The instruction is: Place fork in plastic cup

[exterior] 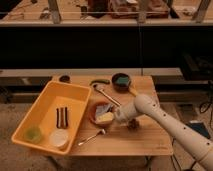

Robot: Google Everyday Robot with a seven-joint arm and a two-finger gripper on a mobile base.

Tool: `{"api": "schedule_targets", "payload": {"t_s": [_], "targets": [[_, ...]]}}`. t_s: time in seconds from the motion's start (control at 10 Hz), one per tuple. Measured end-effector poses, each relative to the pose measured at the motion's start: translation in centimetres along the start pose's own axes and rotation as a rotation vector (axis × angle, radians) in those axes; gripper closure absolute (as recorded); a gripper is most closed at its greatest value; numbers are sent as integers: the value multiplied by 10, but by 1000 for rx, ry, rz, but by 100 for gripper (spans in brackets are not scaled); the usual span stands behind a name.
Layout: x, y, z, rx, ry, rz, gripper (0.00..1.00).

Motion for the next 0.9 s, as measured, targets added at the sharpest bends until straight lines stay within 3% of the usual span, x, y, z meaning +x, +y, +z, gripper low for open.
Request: {"api": "schedule_targets", "payload": {"t_s": [0.7,0.9], "targets": [[1,1,12,-15,-17,-32,20],[-3,14,9,-31,-26,-15,20]]}}
